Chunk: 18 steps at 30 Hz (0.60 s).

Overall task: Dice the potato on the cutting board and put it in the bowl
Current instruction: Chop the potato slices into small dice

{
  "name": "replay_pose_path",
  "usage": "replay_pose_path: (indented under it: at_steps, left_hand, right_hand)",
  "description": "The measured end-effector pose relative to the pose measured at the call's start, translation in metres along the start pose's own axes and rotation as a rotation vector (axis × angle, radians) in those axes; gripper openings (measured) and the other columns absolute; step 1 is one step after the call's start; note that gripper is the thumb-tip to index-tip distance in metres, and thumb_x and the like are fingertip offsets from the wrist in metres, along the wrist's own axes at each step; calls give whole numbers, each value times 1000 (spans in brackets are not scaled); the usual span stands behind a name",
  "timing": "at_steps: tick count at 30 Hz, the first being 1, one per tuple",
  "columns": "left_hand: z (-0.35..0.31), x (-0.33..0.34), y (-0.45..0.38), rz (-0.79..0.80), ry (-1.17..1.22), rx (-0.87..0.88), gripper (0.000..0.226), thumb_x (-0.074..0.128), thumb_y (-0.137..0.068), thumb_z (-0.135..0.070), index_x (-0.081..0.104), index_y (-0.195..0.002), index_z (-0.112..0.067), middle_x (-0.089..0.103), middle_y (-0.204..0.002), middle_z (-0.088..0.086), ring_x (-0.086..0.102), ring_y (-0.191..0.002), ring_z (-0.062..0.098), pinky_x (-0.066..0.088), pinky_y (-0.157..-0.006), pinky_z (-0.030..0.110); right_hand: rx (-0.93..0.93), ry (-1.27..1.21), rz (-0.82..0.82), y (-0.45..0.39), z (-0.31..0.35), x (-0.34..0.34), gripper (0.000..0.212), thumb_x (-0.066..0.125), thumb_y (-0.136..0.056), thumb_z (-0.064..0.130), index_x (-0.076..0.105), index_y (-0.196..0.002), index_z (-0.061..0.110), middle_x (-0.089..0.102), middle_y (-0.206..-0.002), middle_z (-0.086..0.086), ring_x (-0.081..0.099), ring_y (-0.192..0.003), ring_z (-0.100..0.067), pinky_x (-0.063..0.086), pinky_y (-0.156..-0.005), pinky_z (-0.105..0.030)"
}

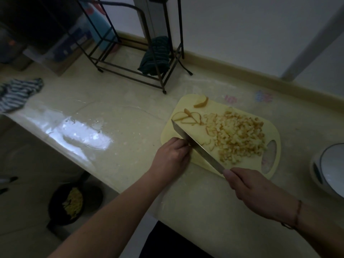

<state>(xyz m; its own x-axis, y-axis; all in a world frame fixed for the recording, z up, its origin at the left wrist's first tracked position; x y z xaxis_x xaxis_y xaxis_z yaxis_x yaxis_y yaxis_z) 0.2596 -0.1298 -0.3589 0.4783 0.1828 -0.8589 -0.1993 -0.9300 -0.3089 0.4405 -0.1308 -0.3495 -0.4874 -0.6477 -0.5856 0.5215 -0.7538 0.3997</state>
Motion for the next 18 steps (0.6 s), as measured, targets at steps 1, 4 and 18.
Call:
replay_pose_path:
  at_steps: [1,4,18]
  left_hand:
    - [0,-1,0,-4,2,5,15,74,-83,-4,77,-97,-3,72,-98,9,65,-83,29,56,-67,36]
    - [-1,-3,-2,-23,5,11,18,64,-87,-10,77,-98,-2,72,-98,9,65,-82,29,55,-67,36]
    - [-1,5,-23,1,5,-46,20,62,-92,-22,76,-96,-9,69,-89,7,61,-78,25,53,-66,34]
  right_hand:
    - [-3,10,-4,-2,1,1,57,23,-84,66,49,-65,19,54,-57,3,53,-58,-7,40,-59,-24]
    - [-32,32,-35,-12,6,5,56,21,-82,66,48,-65,20,54,-60,3,53,-60,-8,37,-60,-24]
    - [108,-163,-2,-10,-21,-26,48,31,-86,56,48,-64,17,48,-44,10,43,-39,-1,33,-43,-12]
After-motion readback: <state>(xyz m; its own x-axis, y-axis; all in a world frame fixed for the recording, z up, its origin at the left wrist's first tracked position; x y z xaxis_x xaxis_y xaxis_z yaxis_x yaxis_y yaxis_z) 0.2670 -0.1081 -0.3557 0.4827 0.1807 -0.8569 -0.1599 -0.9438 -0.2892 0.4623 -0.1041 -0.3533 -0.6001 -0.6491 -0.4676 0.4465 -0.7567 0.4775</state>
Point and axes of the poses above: each hand's wrist, its own y-axis away from the middle knuckle, its own x-axis out of the palm, z = x × y, the point moved 9 cm from there along -y, towards the middle knuckle
